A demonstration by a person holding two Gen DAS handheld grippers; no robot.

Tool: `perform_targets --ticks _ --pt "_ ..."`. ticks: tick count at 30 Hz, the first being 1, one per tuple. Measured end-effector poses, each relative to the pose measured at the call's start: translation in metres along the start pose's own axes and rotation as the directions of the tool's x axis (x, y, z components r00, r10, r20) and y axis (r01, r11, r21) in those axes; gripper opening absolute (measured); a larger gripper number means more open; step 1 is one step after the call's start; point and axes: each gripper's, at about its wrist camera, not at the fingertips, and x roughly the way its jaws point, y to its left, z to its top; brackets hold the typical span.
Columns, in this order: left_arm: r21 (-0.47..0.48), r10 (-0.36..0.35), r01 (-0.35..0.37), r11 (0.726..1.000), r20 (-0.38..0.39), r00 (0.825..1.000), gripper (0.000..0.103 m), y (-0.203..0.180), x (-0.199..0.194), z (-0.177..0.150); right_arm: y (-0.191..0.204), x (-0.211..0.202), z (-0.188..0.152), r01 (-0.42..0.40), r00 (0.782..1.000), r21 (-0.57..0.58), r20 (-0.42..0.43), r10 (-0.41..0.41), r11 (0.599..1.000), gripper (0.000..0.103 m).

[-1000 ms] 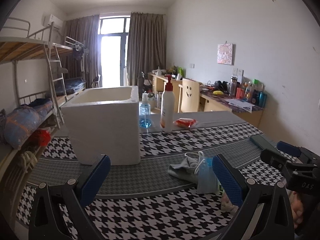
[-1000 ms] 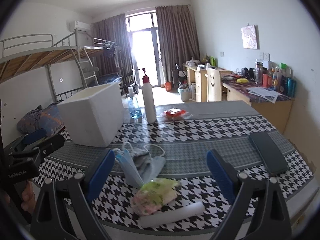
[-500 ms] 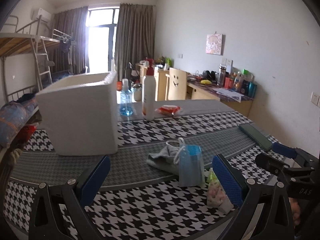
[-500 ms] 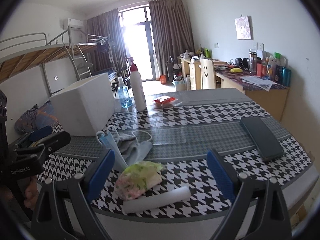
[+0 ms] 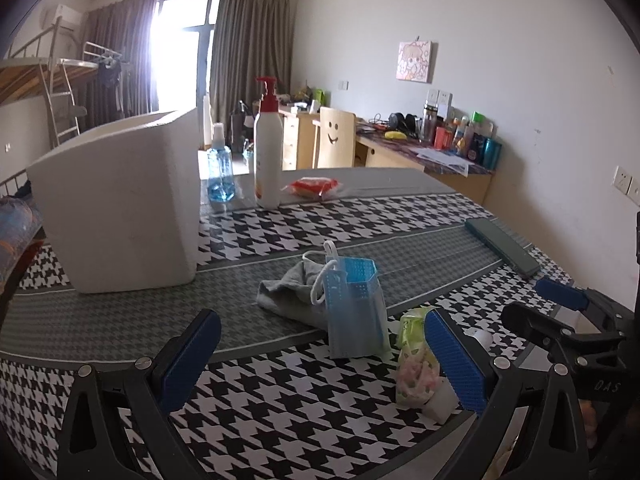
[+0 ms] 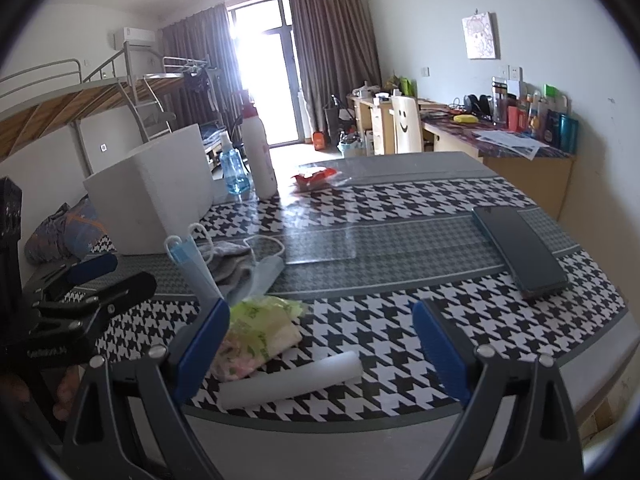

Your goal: Organize soft objects

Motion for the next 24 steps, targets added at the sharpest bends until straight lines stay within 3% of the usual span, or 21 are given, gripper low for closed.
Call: perform_targets --ticks 11,19,24 --pt "0.011 -0.032 0.033 0.999 -0.069 0.997 0.096 -0.013 0.025 -0.005 -0.012 0.006 -0.015 -0.005 0.999 -0.005 -0.049 0.005 1.0 0.095" --pt "-0.002 -0.041 0.041 0.999 -0.123 0.992 0.082 -0.019 0.044 -0.004 -0.016 0.007 -0.023 -0.027 0.998 -0.011 -0.064 0.027 1.0 0.095" --pt "0.009 -0.028 0.029 1.0 -0.125 0.992 0.08 -0.025 0.049 -0.004 -0.013 0.011 -0.028 -0.049 0.995 -0.022 -0.083 0.047 0.999 0.095"
